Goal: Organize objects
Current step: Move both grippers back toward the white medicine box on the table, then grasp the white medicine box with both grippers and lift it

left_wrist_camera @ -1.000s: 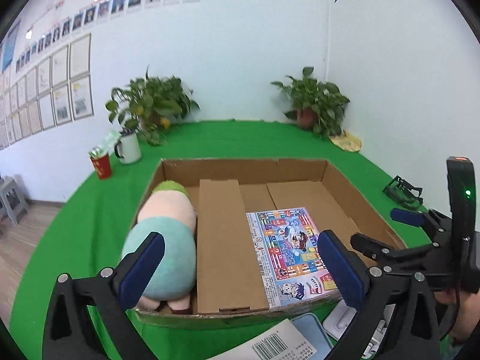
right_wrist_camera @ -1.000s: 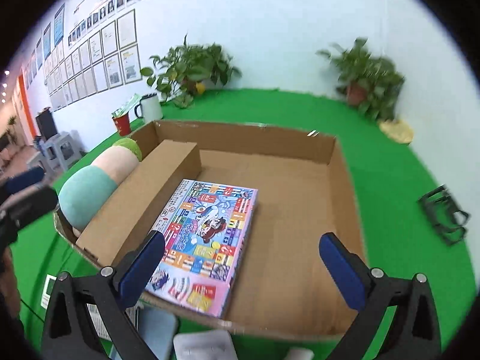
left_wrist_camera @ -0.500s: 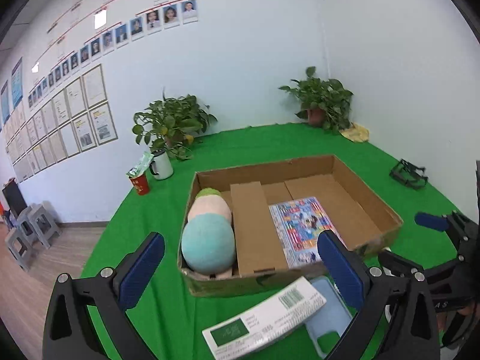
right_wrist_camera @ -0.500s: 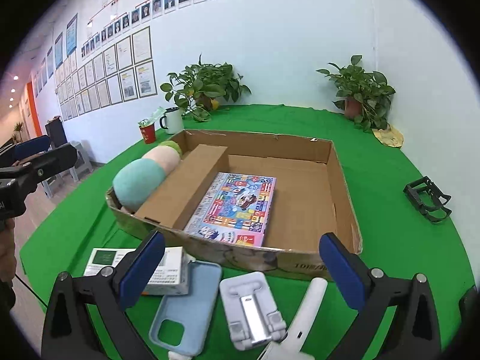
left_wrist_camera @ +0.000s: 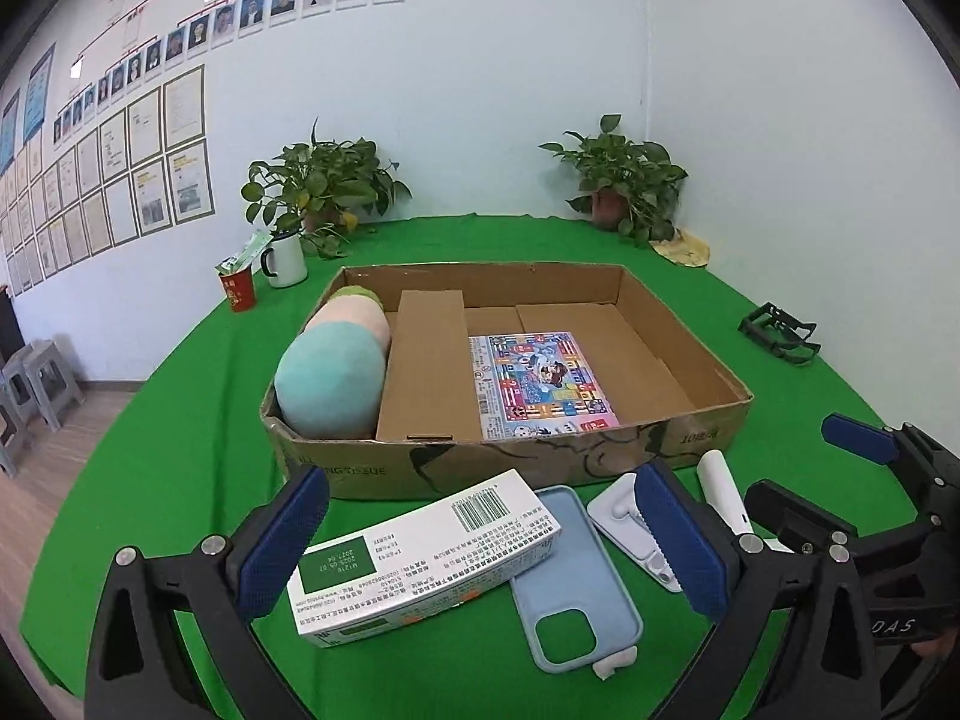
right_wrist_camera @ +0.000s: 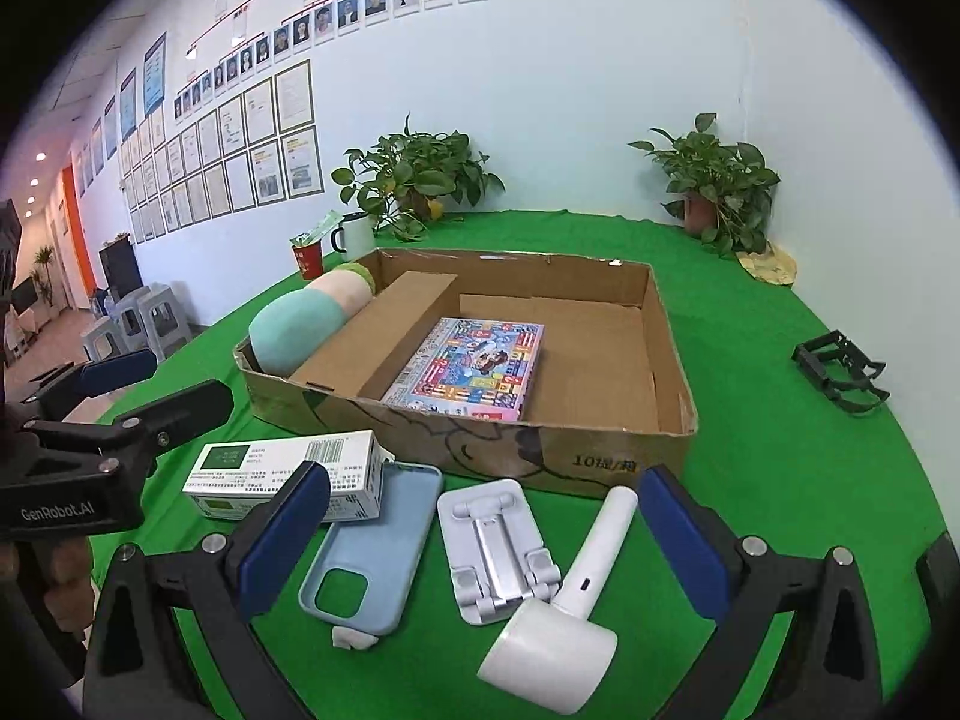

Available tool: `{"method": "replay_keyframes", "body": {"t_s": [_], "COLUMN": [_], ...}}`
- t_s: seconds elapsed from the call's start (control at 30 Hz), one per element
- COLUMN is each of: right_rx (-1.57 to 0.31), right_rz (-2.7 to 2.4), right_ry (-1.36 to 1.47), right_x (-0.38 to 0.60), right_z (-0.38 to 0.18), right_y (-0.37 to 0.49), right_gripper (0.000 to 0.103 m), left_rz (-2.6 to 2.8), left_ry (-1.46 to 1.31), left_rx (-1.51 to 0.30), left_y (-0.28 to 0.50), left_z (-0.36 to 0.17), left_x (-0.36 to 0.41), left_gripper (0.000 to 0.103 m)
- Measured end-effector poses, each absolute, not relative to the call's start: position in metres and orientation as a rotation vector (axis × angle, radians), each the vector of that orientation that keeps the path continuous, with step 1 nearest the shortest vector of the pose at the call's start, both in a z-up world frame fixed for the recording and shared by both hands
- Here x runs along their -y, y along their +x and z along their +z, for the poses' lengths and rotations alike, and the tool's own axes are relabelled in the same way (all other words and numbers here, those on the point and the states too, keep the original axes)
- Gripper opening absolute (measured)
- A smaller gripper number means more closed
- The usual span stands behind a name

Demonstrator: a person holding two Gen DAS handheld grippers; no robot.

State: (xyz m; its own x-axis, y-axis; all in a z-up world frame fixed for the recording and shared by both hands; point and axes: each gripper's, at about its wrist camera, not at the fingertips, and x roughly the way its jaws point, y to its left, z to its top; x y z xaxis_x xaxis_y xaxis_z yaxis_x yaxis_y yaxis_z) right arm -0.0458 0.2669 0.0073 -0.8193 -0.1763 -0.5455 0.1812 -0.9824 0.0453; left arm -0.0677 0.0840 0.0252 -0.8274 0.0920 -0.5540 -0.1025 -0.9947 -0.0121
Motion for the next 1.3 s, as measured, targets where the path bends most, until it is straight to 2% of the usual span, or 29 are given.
{"method": "replay_keyframes", "body": {"t_s": [0.27, 0.53, 0.8, 1.03, 1.1, 1.17, 1.3], "right_rx": [0.024, 0.003, -0.037, -0.076, -0.096, -0.097, -0.055], "right_rz": [-2.828, -2.702, -2.394, -2.233, -2.201, -2.177, -2.148], "right_ry": [0.877, 0.826, 0.838, 0.927, 0.975, 1.023, 1.040], "right_x": [-0.265, -0.246, -0.207, -0.176, -0.167, -0.161, -0.157], "right_z": [-0.006, -0.014, -0.023, -0.039, -0.048, -0.057, -0.062], "right_y": [-0.042, -0.040, -0.052, -0.086, -0.098, -0.108, -0.116], "right_gripper": [0.102, 0.102, 0.102, 0.102, 0.102, 0.103, 0.103], "left_rz": [2.921, 2.890, 2.814, 2.738, 2.712, 2.666, 2.646], "left_ry": [-0.826, -0.929, -1.135, -1.248, -1.273, -1.294, -1.307], "left_rx": [-0.005, 0.014, 0.211, 0.404, 0.445, 0.485, 0.507], "left_y": [-0.072, -0.080, -0.086, -0.087, -0.088, -0.091, -0.098], "left_z": [0.024, 0.007, -0.033, -0.066, -0.074, -0.082, -0.090], "left_x": [-0.074, -0.047, 0.002, 0.038, 0.044, 0.048, 0.053], "left_gripper": [0.103, 0.103, 0.102, 0.094, 0.088, 0.077, 0.075]}}
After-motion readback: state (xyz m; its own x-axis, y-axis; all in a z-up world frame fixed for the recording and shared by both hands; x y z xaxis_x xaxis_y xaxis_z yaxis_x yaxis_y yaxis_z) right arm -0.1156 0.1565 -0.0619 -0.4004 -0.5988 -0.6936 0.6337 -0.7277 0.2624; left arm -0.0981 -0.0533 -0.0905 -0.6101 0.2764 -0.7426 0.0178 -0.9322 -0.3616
